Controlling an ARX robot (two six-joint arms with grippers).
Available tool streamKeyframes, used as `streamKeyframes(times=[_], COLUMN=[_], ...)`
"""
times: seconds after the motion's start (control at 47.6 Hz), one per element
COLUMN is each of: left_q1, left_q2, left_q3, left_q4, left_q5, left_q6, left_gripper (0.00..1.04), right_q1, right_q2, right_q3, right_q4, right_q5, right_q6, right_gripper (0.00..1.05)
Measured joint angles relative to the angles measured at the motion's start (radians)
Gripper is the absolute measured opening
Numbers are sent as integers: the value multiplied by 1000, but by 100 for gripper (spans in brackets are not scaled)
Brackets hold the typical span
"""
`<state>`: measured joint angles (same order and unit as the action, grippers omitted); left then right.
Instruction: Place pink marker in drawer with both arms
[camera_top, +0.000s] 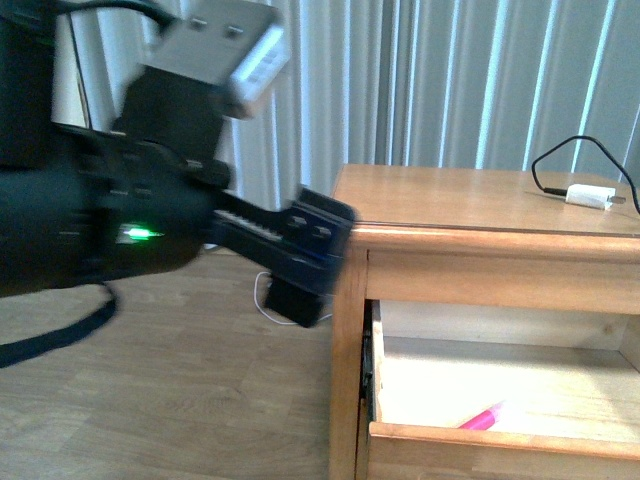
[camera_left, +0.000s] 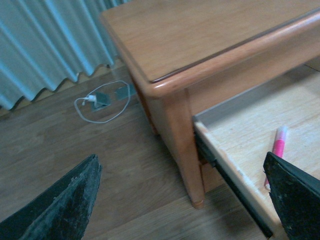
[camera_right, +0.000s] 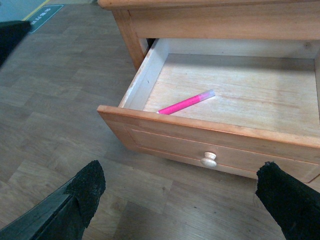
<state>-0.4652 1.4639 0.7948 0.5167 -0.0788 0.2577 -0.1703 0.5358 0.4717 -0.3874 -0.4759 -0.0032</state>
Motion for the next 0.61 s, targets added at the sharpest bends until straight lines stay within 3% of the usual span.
streamKeyframes(times=[0.315, 0.442, 0.505, 0.61], left_q1=[159, 322, 383, 393], left_q2=[-610, -880, -938, -947], left_q3=[-379, -539, -566, -566], left_q4=[-185, -323, -330, -330], left_q5=[-51, -20, -21, -14], left_q6=[-163, -248, -271, -282], left_gripper=[99, 99, 99, 99], right_q1=[0, 0, 0, 0], right_q2=[0, 0, 0, 0], right_q3=[0, 0, 0, 0], right_q4=[0, 0, 0, 0], right_q5=[0, 0, 0, 0], right_q6=[0, 0, 0, 0], right_gripper=[96, 96, 96, 96])
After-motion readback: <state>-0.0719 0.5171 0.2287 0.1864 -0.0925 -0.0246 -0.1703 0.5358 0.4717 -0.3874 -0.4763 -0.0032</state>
